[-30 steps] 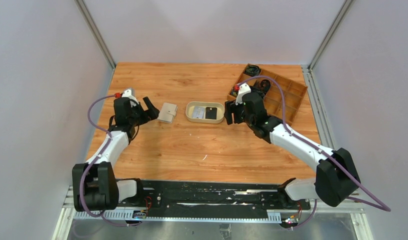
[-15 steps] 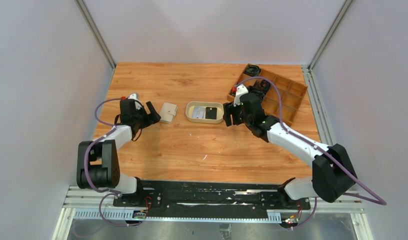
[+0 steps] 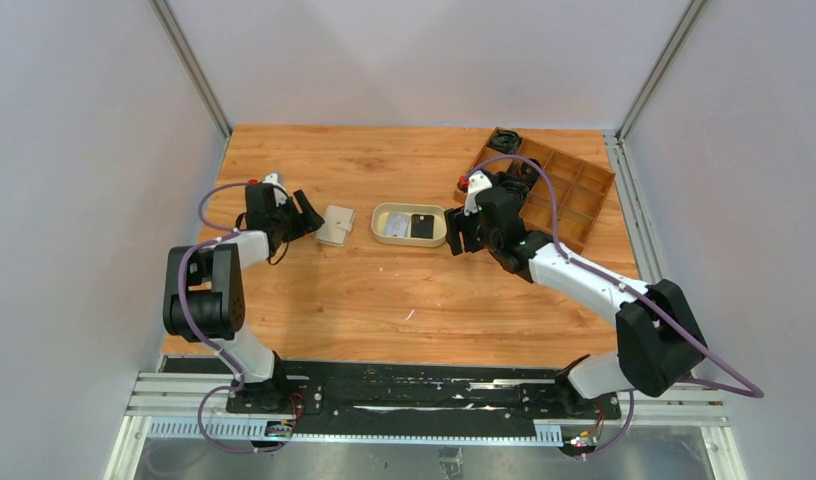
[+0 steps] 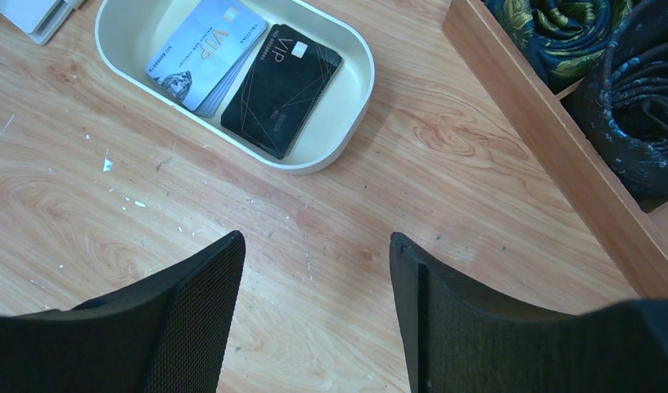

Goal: Take the credit cards out of the card holder

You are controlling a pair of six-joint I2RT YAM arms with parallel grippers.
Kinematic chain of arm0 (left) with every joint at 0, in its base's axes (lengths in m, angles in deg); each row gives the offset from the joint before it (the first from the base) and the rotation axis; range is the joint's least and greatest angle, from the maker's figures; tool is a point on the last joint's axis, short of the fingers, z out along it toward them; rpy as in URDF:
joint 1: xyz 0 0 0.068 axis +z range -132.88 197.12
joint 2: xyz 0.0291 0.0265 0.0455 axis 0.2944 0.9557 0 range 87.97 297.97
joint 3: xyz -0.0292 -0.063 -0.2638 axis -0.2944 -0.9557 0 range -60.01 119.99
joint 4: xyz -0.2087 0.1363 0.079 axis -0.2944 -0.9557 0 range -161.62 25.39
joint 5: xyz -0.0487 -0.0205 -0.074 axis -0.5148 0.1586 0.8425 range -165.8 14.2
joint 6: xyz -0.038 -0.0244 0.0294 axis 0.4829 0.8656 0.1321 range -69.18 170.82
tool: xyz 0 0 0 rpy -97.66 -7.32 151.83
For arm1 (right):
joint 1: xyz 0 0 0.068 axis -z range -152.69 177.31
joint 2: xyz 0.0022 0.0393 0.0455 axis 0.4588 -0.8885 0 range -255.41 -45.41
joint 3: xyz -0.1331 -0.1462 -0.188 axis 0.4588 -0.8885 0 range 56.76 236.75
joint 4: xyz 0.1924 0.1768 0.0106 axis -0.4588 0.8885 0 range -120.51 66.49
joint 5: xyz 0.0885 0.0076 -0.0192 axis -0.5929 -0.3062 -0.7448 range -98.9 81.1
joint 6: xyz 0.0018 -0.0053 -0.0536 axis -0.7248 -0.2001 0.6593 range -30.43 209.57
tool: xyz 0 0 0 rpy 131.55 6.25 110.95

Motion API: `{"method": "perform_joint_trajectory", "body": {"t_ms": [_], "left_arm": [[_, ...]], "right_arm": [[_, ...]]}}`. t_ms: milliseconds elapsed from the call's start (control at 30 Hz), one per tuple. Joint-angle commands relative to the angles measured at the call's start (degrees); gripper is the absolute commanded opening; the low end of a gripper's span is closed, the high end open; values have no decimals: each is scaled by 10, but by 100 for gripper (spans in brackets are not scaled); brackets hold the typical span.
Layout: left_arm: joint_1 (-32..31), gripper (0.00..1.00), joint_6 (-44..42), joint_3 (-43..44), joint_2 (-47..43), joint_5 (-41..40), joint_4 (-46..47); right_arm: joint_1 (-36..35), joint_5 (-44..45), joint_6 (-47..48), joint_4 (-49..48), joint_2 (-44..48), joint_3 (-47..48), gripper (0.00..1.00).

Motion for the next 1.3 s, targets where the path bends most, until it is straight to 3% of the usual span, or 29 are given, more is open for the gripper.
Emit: {"method": "perform_joint_trajectory", "body": {"t_ms": [0,467,633,867,1200,1267], "left_arm": [[-2,67,2,22,31,29,18],[-18,54,6,33,72,59,17],[-18,38,5,32,73,60,8],[-19,0,2,27,70,72,3],[-31,0,2,-40,11,98,3],[-40,0,7,-60,-19,94,3]], "right_arm": [[-6,-5,14,-6,-7,2,69],[-6,-5,15,-5,-16,6,68],[-5,-3,16,-5,-13,5,68],[-6,-5,16,-3,-8,3,68],[-6,-5,8,-2,6,-1,67],[-7,-29,-4,-3,12,-4,62]]}}
